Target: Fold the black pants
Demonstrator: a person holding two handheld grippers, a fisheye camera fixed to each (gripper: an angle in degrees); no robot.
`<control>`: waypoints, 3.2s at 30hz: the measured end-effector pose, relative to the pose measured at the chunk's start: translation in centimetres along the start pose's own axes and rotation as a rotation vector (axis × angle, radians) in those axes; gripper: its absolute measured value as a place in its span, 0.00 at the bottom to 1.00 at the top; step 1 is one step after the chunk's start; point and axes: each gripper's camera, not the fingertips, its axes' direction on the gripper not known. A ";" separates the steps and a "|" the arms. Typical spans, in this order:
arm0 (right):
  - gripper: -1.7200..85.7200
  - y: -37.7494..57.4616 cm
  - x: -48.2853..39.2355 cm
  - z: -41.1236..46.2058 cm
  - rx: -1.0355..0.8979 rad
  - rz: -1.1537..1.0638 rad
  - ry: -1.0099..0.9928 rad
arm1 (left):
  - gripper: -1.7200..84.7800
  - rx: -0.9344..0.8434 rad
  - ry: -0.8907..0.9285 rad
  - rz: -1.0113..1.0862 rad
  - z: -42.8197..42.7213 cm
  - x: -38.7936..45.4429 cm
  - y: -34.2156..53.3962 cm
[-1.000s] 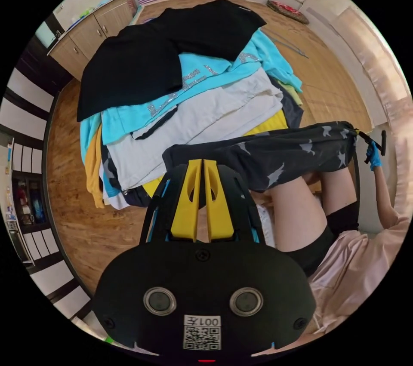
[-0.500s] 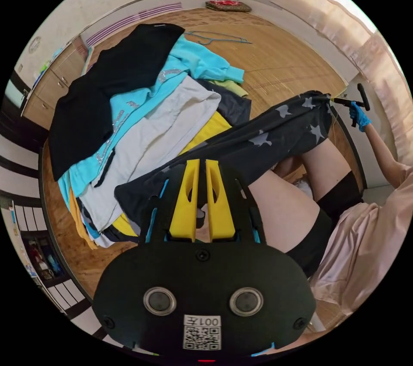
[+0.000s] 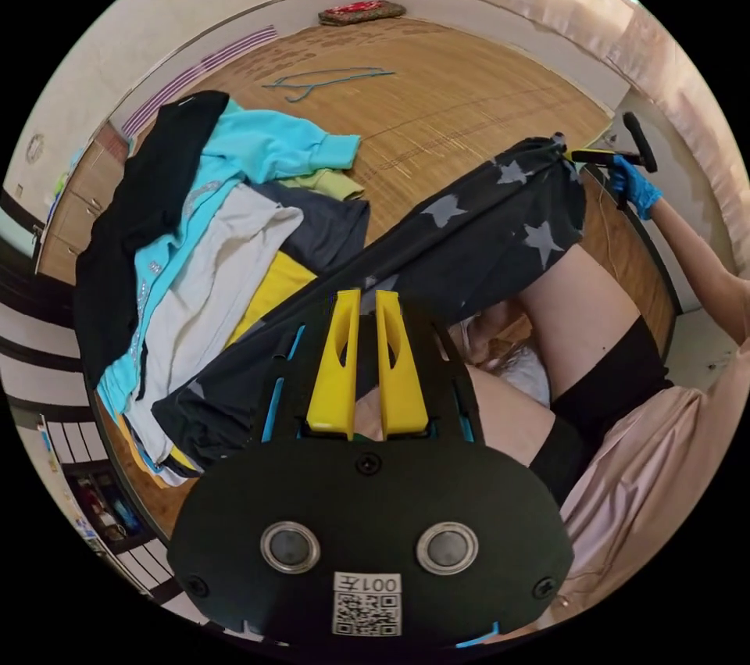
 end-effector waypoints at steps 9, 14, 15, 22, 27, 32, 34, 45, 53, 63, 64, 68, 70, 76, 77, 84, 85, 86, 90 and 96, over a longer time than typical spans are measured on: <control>0.19 0.5 -0.3 0.1 0.029 0.018 0.066 | 0.02 0.013 0.006 0.058 -1.0 4.6 -1.9; 0.18 0.1 -2.4 0.2 0.056 0.003 0.036 | 0.02 0.033 0.064 0.039 -1.1 6.2 -2.6; 0.18 0.1 -3.4 0.3 0.047 -0.029 0.030 | 0.02 0.043 0.097 0.027 -1.2 6.4 -2.5; 0.15 0.7 -7.7 1.2 -0.004 -0.094 0.153 | 0.01 0.043 0.054 -0.075 -1.5 6.8 -1.4; 0.11 3.0 -11.3 1.0 0.015 -0.124 0.231 | 0.01 0.062 0.057 -0.135 -1.9 7.4 -0.2; 0.10 5.7 -14.5 -1.1 0.071 -0.132 0.293 | 0.00 0.060 0.065 -0.129 -2.3 8.6 0.4; 0.10 7.0 -15.7 -3.0 0.137 -0.133 0.262 | 0.00 0.065 0.086 -0.120 -2.4 9.2 0.6; 0.08 15.5 -28.1 -18.7 0.578 -0.305 0.025 | 0.01 0.102 0.105 -0.041 -2.6 14.6 1.3; 0.08 21.4 -38.1 -30.1 0.873 -0.522 -0.010 | 0.04 0.185 0.032 -0.062 -4.8 16.3 3.2; 0.07 27.0 -44.3 -42.0 1.152 -0.591 0.123 | 0.06 0.186 -0.199 -0.290 -4.4 14.4 8.1; 0.07 27.3 -44.4 -42.5 1.159 -0.588 0.125 | 0.06 0.196 -0.209 -0.324 -4.4 14.1 8.3; 0.07 29.0 -44.5 -44.6 1.169 -0.583 0.096 | 0.02 0.270 -0.206 -0.499 -3.7 12.9 8.1; 0.07 29.5 -44.6 -45.1 1.163 -0.588 0.094 | 0.01 0.298 -0.229 -0.532 -3.5 12.7 6.8; 0.07 30.8 -43.7 -46.7 1.232 -0.509 0.262 | 0.01 0.446 -0.385 -0.538 -6.9 11.1 -2.2; 0.07 31.0 -42.8 -47.2 1.251 -0.468 0.281 | 0.01 0.498 -0.397 -0.531 -8.7 10.6 -4.6; 0.07 31.7 -37.5 -46.8 1.224 -0.233 0.411 | 0.01 0.630 -0.416 -0.223 -17.0 12.3 -21.5; 0.07 31.7 -37.2 -46.4 1.210 -0.220 0.417 | 0.02 0.589 -0.390 -0.164 -16.6 12.8 -22.9; 0.07 31.6 -36.8 -45.6 1.173 -0.199 0.415 | 0.03 0.504 -0.344 -0.058 -15.3 14.0 -25.0; 0.07 30.2 -35.5 -41.2 0.982 -0.152 0.341 | 0.09 0.176 -0.213 0.132 -5.8 17.8 -27.2; 0.07 27.3 -34.8 -33.5 0.696 -0.185 0.146 | 0.10 -0.049 -0.111 0.300 6.4 23.7 -19.4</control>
